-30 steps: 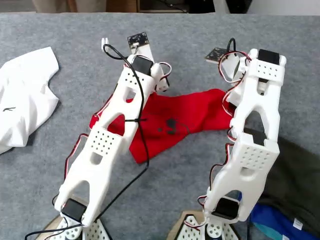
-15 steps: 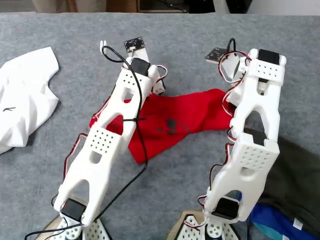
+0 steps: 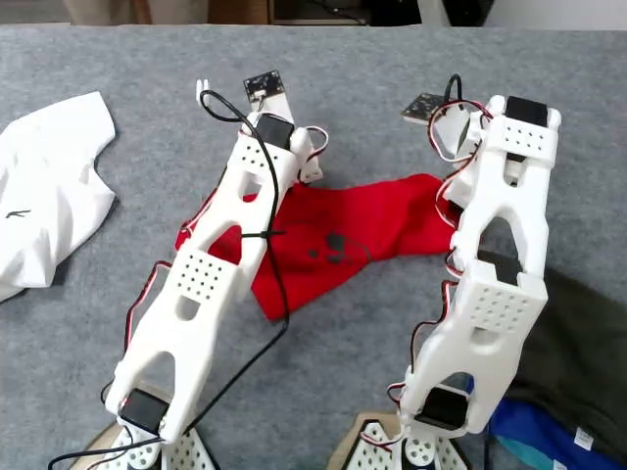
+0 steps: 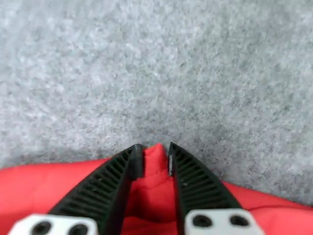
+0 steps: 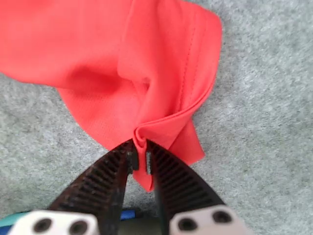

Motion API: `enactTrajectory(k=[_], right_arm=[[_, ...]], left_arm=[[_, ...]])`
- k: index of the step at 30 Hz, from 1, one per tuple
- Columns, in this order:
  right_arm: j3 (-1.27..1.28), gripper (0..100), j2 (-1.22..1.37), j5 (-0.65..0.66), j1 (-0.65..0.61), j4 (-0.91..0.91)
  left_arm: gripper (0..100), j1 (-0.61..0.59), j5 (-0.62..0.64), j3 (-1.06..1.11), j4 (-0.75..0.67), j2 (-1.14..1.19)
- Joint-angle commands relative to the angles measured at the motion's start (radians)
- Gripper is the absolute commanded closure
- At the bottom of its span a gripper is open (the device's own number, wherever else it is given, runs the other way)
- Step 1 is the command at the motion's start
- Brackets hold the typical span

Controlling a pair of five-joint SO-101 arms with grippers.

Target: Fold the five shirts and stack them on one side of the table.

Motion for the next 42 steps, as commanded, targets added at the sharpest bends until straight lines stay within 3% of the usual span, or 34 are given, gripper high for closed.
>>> enactTrajectory(k=[1, 8, 12, 21, 29, 35, 42], right_arm=[[-0.059, 99.5, -0.005, 0.006, 0.007, -0.003], [-0.059, 99.5, -0.005, 0.006, 0.007, -0.003], [-0.059, 99.5, -0.005, 0.006, 0.007, -0.003], [-0.099, 99.4, -0.012, -0.006, 0.008, 0.008], [-0.584, 99.4, -0.013, -0.29, 0.001, 0.143], [-0.955, 99.5, -0.061, -0.463, -0.008, 0.144], [-1.147, 99.5, -0.234, -0.606, -0.01, 0.138]], left_arm=[[91, -0.006, 0.002, -0.008, -0.017, -0.012], [92, -0.006, 0.002, -0.008, -0.017, -0.012], [98, -0.006, -0.003, -0.008, -0.023, -0.012], [98, -0.012, 0.003, -0.011, -0.018, -0.024], [98, -0.123, -0.006, -0.269, 0.169, -0.199], [98, -0.236, -0.014, -0.261, 0.219, -0.407], [98, -0.344, -0.014, -0.269, 0.221, -0.71]])
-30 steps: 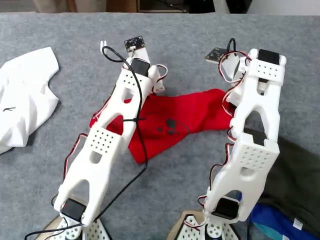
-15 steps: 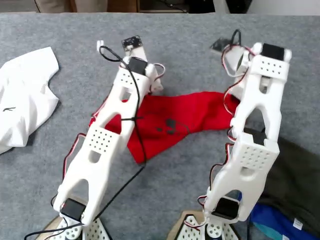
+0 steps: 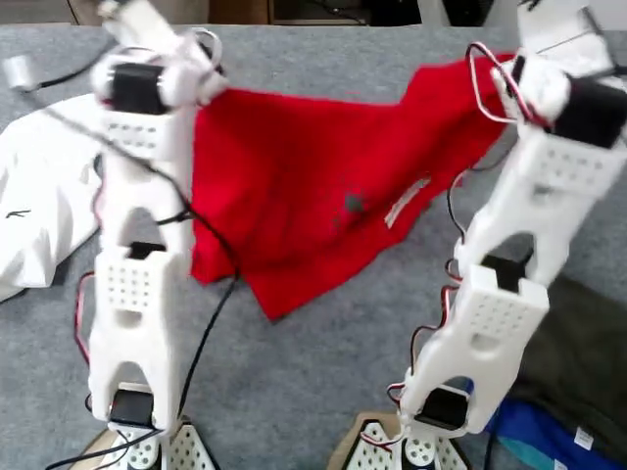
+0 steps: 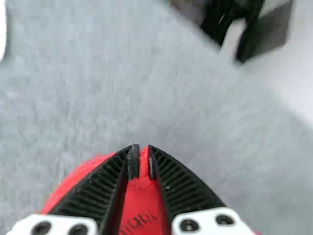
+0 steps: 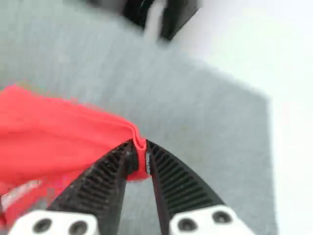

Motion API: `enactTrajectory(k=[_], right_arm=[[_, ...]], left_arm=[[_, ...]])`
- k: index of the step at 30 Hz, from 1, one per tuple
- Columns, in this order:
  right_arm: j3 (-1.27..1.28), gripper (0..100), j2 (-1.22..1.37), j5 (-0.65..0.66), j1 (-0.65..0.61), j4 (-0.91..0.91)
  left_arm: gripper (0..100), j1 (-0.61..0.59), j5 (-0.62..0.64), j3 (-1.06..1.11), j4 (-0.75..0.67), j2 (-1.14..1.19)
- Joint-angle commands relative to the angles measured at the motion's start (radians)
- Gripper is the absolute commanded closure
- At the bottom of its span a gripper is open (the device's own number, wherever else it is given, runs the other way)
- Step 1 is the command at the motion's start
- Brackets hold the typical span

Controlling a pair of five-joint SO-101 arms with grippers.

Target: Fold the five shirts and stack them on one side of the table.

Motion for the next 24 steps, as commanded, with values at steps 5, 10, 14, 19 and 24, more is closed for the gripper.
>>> enactTrajectory(k=[5, 10, 14, 19, 24], right_arm=[[-0.068, 99.5, -0.343, -0.12, -0.01, -0.012], [-0.065, 99.5, -0.535, -0.123, -0.01, -0.026], [-0.059, 99.5, -0.657, -0.123, -0.005, -0.026], [-0.058, 99.5, -0.785, -0.117, -0.001, -0.107], [-0.056, 99.5, -0.842, -0.117, -0.001, -0.196]], left_arm=[[98, -0.133, -0.014, -0.046, 0.012, -0.458], [98, -0.213, -0.066, 0.044, 0.012, -0.811], [98, -0.215, -0.137, 0.218, 0.012, -1.02], [98, -0.216, -0.204, 0.371, 0.011, -1.231], [98, -0.215, -0.215, 0.503, 0.011, -1.362]])
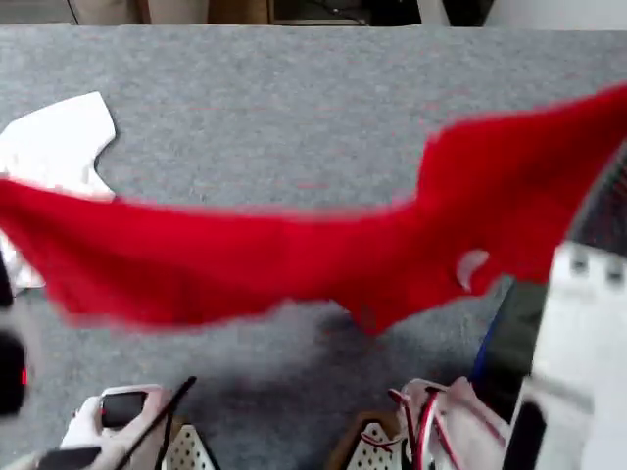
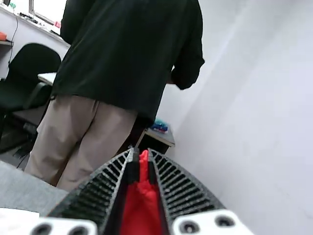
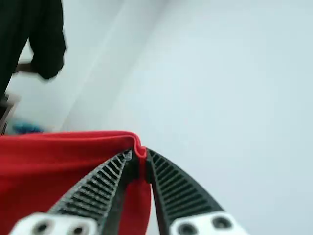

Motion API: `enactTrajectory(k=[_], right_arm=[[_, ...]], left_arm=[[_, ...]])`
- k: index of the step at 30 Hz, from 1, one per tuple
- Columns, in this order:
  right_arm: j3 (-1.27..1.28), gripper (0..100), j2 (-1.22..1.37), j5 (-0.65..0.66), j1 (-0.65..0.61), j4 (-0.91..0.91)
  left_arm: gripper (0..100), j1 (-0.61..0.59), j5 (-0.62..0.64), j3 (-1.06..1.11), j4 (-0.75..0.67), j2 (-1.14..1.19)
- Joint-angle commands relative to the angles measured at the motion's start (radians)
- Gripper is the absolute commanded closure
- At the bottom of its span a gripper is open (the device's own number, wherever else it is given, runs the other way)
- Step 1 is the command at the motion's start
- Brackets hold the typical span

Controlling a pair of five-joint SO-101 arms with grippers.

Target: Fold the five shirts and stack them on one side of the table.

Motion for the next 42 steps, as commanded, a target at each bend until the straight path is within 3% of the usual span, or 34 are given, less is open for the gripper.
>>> enactTrajectory(k=[1, 7, 12, 15, 19, 23, 27, 33, 38, 42], right_arm=[[0.01, 99.5, -0.015, -0.003, 0.001, -0.08], [0.021, 99.5, -0.008, -0.006, -0.005, -0.173], [0.171, 99.5, 0.019, -0.008, -0.01, -0.175], [0.262, 99.5, 0.038, 0.0, -0.094, -0.172], [0.429, 99.5, 0.088, 0.0, -0.182, -0.181], [0.599, 99.5, 0.173, -0.005, -0.194, -0.278], [0.74, 99.5, 0.271, -0.006, -0.193, -0.4], [0.84, 99.5, 0.43, -0.002, -0.188, -0.575], [0.84, 99.5, 0.545, -0.002, -0.176, -0.671], [0.84, 99.5, 0.634, -0.002, -0.193, -0.723]], left_arm=[[98, -0.009, -0.011, 0.114, 0.011, -0.065], [98, -0.005, -0.011, 0.305, 0.011, -0.117], [98, -0.005, -0.003, 0.473, 0.009, -0.12], [98, -0.002, -0.002, 0.64, -0.048, -0.099], [98, 0.011, -0.002, 0.997, -0.295, -0.07], [98, 0.015, -0.002, 1.344, -0.644, -0.039], [98, 0.014, -0.002, 1.536, -0.98, 0.035], [98, 0.012, -0.002, 1.482, -1.163, 0.266], [98, 0.009, -0.002, 1.234, -1.16, 0.533], [98, 0.009, -0.002, 0.974, -1.051, 0.717]])
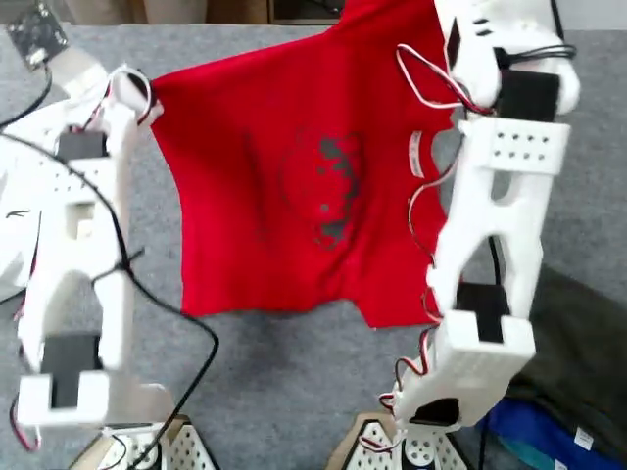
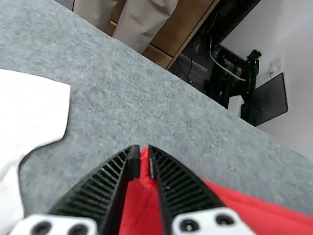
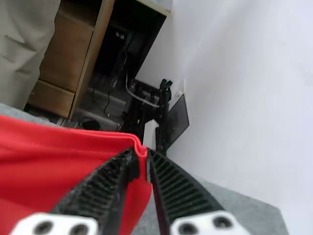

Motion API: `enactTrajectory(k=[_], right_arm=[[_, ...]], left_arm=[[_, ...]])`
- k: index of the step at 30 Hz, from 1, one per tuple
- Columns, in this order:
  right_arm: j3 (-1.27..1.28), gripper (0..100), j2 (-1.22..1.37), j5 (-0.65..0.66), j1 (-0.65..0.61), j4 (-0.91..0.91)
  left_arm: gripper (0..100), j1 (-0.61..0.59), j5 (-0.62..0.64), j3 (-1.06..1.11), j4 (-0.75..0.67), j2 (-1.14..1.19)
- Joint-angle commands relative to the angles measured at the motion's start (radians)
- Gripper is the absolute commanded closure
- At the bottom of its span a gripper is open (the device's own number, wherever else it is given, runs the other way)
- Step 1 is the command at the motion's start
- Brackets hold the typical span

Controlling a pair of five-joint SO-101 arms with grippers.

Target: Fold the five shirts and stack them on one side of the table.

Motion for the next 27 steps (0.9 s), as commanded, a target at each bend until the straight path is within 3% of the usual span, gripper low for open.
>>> enactTrajectory(k=[1, 11, 19, 22, 27], right_arm=[[-0.001, 99.5, 0.061, -0.003, -0.01, -0.078], [-0.002, 99.5, 0.268, -0.005, -0.016, -0.278], [-0.002, 99.5, 0.361, -0.011, -0.044, -0.388], [-0.013, 99.5, 0.328, -0.044, -0.044, -0.29], [-0.079, 99.5, 0.216, 0.012, -0.042, 0.074]], left_arm=[[98, -0.005, -0.003, -0.292, 0.098, 0.131], [98, -0.057, -0.017, -0.878, 0.393, 0.437], [98, -0.029, -0.054, -1.091, 0.483, 0.591], [98, -0.012, -0.054, -1.108, 0.546, 0.622], [98, 0.011, -0.055, -1.108, 0.697, 0.627]])
